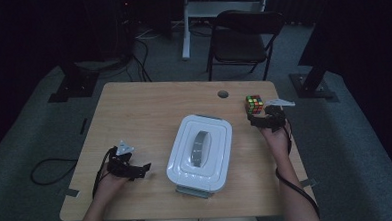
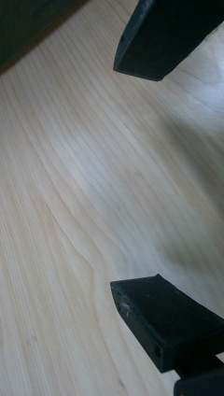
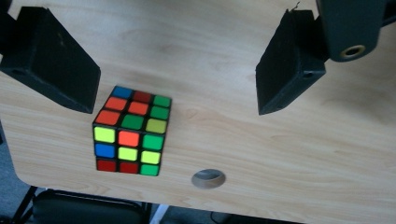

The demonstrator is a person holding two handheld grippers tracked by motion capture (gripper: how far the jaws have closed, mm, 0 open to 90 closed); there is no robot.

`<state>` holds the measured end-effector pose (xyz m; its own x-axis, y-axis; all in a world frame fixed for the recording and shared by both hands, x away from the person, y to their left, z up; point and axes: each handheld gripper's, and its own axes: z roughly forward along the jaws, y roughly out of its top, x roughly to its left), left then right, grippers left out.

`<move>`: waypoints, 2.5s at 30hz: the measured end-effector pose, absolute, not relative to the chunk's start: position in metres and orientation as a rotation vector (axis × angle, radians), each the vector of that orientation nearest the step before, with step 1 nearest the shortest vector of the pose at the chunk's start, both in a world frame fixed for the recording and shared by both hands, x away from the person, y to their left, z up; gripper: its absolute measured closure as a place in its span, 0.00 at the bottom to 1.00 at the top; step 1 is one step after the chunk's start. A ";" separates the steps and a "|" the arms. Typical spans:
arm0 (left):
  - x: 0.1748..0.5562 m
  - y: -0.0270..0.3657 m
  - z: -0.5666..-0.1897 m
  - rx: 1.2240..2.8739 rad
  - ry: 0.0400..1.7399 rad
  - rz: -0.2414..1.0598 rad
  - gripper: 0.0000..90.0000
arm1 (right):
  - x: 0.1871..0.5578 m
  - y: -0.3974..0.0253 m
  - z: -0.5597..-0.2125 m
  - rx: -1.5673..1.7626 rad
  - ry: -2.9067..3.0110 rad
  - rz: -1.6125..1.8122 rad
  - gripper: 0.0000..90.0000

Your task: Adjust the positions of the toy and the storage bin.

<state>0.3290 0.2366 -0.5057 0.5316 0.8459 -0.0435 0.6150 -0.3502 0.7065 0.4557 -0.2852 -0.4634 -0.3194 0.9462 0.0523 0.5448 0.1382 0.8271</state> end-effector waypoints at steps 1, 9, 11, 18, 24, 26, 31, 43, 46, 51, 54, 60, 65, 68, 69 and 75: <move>0.327 0.239 -0.506 2.087 1.187 0.432 0.01 | 0.458 -0.286 -0.464 1.432 1.926 1.070 0.15; 0.322 0.248 -0.513 2.096 1.235 0.464 0.00 | 0.481 -0.290 -0.466 1.477 1.882 1.020 0.15; 0.322 0.249 -0.515 2.109 1.243 0.464 0.01 | 0.488 -0.290 -0.468 1.496 1.890 1.008 0.15; 0.320 0.253 -0.523 2.109 1.249 0.486 0.01 | 0.510 -0.293 -0.477 1.570 1.863 0.991 0.15; 0.318 0.255 -0.524 2.118 1.239 0.505 0.01 | 0.524 -0.289 -0.480 1.580 1.857 0.957 0.15; 0.318 0.255 -0.524 2.117 1.240 0.505 0.01 | 0.528 -0.286 -0.480 1.577 1.857 0.932 0.15; 0.315 0.253 -0.524 2.102 1.273 0.516 0.01 | 0.537 -0.283 -0.483 1.597 1.876 0.883 0.15; 0.314 0.252 -0.524 2.096 1.290 0.526 0.01 | 0.545 -0.278 -0.499 1.637 1.883 0.787 0.37; 0.314 0.252 -0.524 2.096 1.290 0.526 0.01 | 0.545 -0.280 -0.498 1.657 1.894 0.792 0.37; 0.314 0.252 -0.524 2.095 1.291 0.527 0.01 | 0.538 -0.282 -0.496 1.656 1.910 0.810 0.37; 0.314 0.252 -0.524 2.095 1.293 0.528 0.01 | 0.532 -0.285 -0.496 1.658 1.927 0.810 0.37; 0.313 0.253 -0.524 2.099 1.281 0.520 0.01 | 0.510 -0.288 -0.492 1.621 1.931 0.833 0.37; 0.313 0.253 -0.524 2.100 1.277 0.519 0.01 | 0.490 -0.291 -0.480 1.568 1.945 0.838 0.37; 0.313 0.253 -0.524 2.100 1.277 0.519 0.01 | 0.477 -0.292 -0.471 1.536 1.965 0.842 0.37; 0.313 0.253 -0.524 2.100 1.277 0.519 0.01 | 0.472 -0.292 -0.469 1.523 1.972 0.846 0.37; 0.313 0.253 -0.524 2.099 1.278 0.520 0.01 | 0.440 -0.294 -0.462 1.467 1.970 0.870 0.38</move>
